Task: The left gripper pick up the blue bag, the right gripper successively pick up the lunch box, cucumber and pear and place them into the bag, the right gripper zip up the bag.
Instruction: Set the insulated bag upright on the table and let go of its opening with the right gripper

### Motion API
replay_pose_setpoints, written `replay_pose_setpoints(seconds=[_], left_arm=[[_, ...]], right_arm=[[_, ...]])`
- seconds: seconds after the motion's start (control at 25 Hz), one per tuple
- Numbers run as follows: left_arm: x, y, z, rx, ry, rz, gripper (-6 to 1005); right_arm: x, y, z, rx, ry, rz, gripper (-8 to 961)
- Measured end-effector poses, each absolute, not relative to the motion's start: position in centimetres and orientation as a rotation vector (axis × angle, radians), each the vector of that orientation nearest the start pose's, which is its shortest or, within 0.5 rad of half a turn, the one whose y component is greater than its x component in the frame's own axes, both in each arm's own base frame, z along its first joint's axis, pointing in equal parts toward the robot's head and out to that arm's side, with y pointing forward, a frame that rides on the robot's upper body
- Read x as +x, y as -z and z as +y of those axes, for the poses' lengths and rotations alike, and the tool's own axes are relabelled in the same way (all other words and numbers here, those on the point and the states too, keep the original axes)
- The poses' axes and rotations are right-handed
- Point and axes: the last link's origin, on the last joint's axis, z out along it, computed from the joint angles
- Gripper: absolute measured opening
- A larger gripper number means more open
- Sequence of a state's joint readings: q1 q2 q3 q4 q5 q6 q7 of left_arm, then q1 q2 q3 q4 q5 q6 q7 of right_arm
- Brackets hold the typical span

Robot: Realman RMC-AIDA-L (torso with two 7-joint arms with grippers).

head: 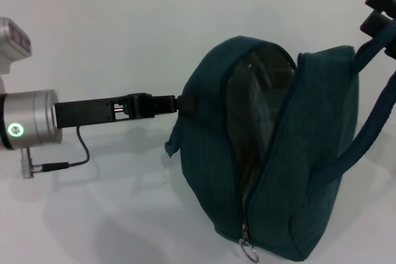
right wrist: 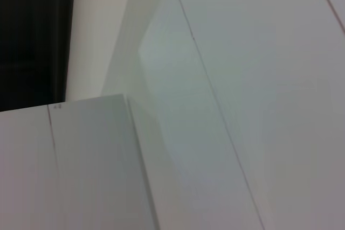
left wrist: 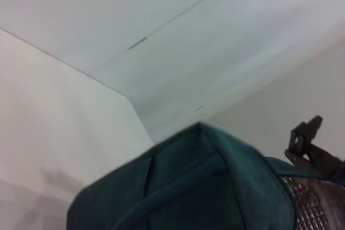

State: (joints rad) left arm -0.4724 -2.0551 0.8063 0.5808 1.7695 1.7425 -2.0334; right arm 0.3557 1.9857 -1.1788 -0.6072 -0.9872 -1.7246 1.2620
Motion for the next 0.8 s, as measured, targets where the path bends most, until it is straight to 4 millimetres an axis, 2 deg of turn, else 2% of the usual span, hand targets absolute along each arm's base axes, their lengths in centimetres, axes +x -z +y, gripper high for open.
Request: replay_pose_setpoints(seconds=[0.16, 0.44, 0.64, 0.8], left_arm=[[-24.6, 0.2, 29.8, -2.624, 1.127, -1.597, 61], [-24.7, 0.5, 30.2, -2.582, 1.15, -1.529, 61], [-24.3, 0.4, 30.6, -2.581, 1.185, -1.477, 61], [-24.1, 0.1, 30.7, -2.56, 1.234, -1.451, 61]], right_arm=[[23.2, -5.2, 30.8, -2.353, -1.483, 0.444, 620], [24.6, -3.3, 32.8, -2.394, -1.277, 0.595, 620], [25.1, -4.8, 33.5, -2.338, -1.259, 0.573, 620], [24.9, -5.6, 34.1, -2.391, -1.229, 0.583, 620]])
